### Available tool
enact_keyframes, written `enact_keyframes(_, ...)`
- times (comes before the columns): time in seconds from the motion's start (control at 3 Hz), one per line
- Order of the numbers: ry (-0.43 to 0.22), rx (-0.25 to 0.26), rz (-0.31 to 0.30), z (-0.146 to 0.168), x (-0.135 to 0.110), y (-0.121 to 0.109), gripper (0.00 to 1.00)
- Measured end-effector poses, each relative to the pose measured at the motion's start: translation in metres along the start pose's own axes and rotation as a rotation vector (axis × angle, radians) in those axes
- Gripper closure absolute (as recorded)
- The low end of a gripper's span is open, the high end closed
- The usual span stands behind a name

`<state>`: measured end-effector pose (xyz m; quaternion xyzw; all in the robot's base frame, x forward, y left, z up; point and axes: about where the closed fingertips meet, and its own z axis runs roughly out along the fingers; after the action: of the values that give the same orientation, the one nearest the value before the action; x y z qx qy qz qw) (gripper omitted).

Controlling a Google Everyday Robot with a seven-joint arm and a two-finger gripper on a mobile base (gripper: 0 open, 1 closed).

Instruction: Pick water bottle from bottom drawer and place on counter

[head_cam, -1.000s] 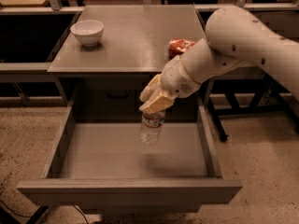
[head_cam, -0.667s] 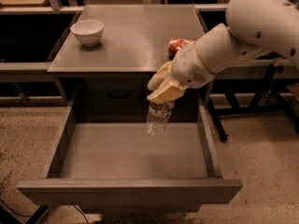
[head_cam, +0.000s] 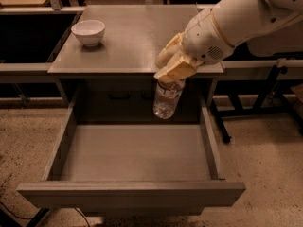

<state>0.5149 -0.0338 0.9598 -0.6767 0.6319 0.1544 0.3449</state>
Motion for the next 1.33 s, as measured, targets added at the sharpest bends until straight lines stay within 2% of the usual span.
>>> enact_keyframes(0.33, 0.014, 0.024, -0.051, -0.018, -0.033, -0.005, 1.0)
enact_keyframes(0.67, 0.039, 0.025, -0.076, -0.027, -0.061, -0.015, 1.0)
enact_keyframes(1.0, 0.053, 0.024, -0.064, -0.027, -0.077, -0.032, 1.0)
enact_keyframes(1.33, 0.052, 0.023, -0.042, -0.024, -0.081, -0.048, 1.0)
